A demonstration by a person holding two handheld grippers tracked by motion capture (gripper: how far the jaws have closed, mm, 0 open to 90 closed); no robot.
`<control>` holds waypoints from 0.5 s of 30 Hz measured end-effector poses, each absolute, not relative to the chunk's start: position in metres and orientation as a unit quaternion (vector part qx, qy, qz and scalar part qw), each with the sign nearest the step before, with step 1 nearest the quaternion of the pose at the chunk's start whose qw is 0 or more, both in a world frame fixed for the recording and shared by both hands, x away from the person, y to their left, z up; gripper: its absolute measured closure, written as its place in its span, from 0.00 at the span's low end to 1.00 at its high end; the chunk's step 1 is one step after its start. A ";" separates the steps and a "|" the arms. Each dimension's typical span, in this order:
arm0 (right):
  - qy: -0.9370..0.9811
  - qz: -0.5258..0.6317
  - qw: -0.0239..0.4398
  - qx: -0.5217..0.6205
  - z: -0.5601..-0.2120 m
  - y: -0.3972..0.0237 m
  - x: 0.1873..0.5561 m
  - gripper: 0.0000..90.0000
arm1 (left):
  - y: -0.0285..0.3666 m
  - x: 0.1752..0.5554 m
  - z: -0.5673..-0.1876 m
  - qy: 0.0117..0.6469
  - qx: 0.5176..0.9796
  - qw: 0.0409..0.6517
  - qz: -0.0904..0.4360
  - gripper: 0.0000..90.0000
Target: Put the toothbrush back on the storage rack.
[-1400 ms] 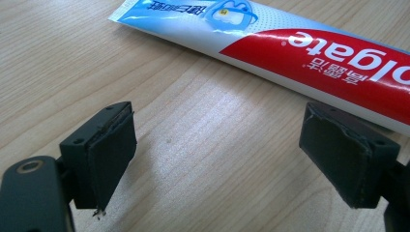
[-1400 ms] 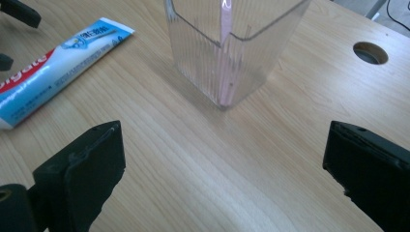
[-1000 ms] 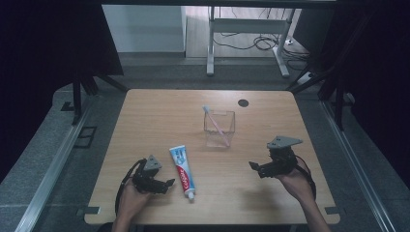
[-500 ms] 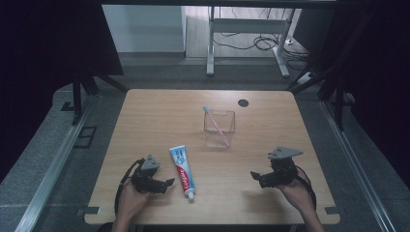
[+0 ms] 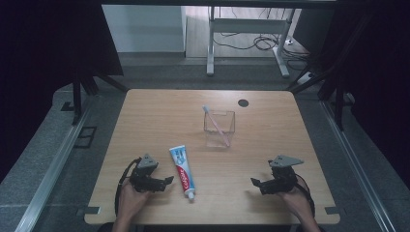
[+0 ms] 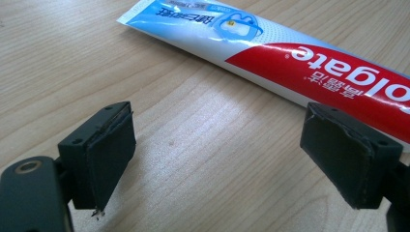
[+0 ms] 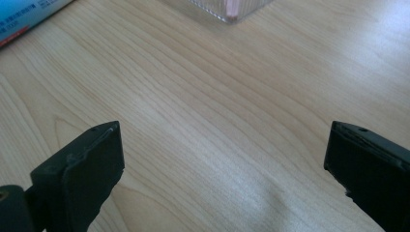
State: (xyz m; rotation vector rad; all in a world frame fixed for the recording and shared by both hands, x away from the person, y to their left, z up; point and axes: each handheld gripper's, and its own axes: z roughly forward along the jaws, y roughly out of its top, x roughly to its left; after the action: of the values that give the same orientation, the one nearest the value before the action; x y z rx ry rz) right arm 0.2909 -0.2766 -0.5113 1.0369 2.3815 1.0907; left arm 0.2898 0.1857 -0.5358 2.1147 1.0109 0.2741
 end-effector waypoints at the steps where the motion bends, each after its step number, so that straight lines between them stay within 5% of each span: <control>1: 0.835 0.380 0.162 0.364 -0.513 -0.277 0.291 0.01 | 0.186 0.290 -0.536 0.395 0.829 0.381 0.107 0.14; 15: 0.838 0.369 0.163 0.368 -0.530 -0.283 0.287 0.01 | 0.182 0.288 -0.533 0.391 0.835 0.370 0.112 0.14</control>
State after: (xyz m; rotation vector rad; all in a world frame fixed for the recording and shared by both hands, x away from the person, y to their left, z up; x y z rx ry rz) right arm 0.2873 -0.2834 -0.5299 1.0500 2.3894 1.0521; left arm 0.2881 0.1820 -0.5332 2.1428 1.0032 0.2879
